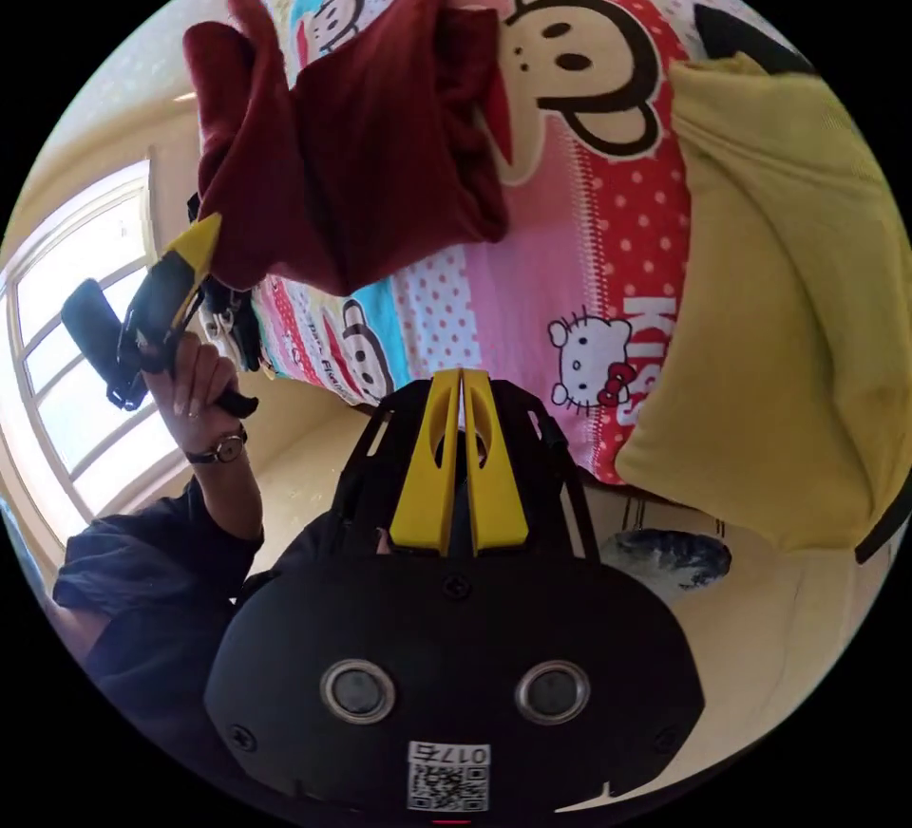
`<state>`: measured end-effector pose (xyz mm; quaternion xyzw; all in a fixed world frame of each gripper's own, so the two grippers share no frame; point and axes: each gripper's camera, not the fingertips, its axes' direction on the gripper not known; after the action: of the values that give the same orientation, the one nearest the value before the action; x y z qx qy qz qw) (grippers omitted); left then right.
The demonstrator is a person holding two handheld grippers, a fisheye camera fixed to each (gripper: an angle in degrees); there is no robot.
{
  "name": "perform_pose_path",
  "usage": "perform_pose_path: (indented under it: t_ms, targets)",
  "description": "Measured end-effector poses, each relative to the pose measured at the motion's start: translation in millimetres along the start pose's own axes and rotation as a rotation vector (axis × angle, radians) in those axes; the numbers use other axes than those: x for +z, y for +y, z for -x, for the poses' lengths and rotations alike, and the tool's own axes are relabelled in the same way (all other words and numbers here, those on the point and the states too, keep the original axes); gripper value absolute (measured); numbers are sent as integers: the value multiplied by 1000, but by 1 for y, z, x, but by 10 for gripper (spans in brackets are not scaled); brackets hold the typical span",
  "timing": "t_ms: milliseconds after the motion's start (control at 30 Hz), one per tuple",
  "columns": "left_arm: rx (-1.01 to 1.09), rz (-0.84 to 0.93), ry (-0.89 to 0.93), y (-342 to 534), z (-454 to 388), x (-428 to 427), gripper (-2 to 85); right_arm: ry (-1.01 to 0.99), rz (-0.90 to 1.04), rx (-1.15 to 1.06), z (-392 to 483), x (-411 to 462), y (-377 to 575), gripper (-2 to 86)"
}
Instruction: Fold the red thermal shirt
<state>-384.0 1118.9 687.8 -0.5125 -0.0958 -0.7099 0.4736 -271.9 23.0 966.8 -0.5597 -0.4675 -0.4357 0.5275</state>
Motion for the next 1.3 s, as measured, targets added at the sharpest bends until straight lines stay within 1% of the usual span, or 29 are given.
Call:
perform_pose_path:
  t_ms: [33,100,167,233,267,300,333,367,400,467,500,533,567,600,667,733,833,900,933,967,1000,1033,1067,1100,1167,1200,1267,1300]
  targets:
    - [5,32,8,5,0,18,66,-40,3,21,-16,1,3,9]
    - [-23,31,43,16,5,26,73,-119,13,28,-34,6,4,12]
    - [-83,-50,55,30,15,9,82,-227,7,24,-49,11,5,21]
    - [-188,-172,-51,51,34,-22,94,-311,-12,9,-56,14,6,40]
    - [-224,-191,-86,56,41,-28,99,-384,-27,-1,-61,16,5,79]
    - [-295,-205,-146,66,56,-35,139,-427,-32,-1,-64,19,4,111]
    - [-383,-195,-187,74,75,-36,183,-523,-31,-6,-68,25,0,175]
    - [-434,-186,-202,79,85,-35,206,-618,-7,-21,-72,35,-5,238]
    - [-516,-171,-211,89,103,-29,231,-657,9,-26,-73,40,-7,243]
    - [-563,-122,-112,99,124,-8,226,-761,-11,-28,-79,58,-10,253]
    - [-573,-68,16,103,135,14,207,-785,-26,-23,-81,62,-10,253]
    - [-581,-38,145,108,140,37,190,-850,-84,5,-86,70,-8,253]
    - [-598,-48,166,112,140,44,182,-928,-163,51,-94,79,-4,253]
    - [-643,-107,141,121,138,46,163,-963,-198,75,-98,85,-2,254]
    - [-695,-140,166,130,140,49,133,-1031,-239,157,-107,114,-4,263]
    - [-747,-192,368,142,147,52,86,-1037,-245,177,-107,132,-12,278]
    - [-729,-271,571,153,132,46,78,-1102,-295,133,-97,149,-31,298]
    - [-697,-244,585,153,114,37,77,-1117,-353,126,-90,151,-40,297]
    - [-655,-220,558,151,100,28,76,-1127,-406,116,-85,148,-44,274]
    - [-632,-211,534,150,92,22,76,-1151,-456,90,-79,141,-46,232]
    - [-592,-189,469,150,78,11,75,-1161,-483,67,-74,136,-44,208]
    - [-538,-185,425,150,66,-1,75,-1093,-483,63,-59,126,-40,159]
    - [-518,-184,410,150,61,-7,74,-948,-460,44,-36,114,-34,138]
    - [-494,-191,394,153,53,-22,73,-871,-451,12,-21,108,-30,128]
    - [-463,-237,416,161,47,-49,73,-602,-427,-151,52,93,-9,104]
    - [-445,-269,429,169,44,-70,73,-554,-426,-185,72,92,-3,99]
    - [-424,-318,429,182,41,-107,73,-390,-411,-310,156,100,14,85]
    - [-415,-351,420,192,41,-134,73,-350,-406,-344,179,104,16,83]
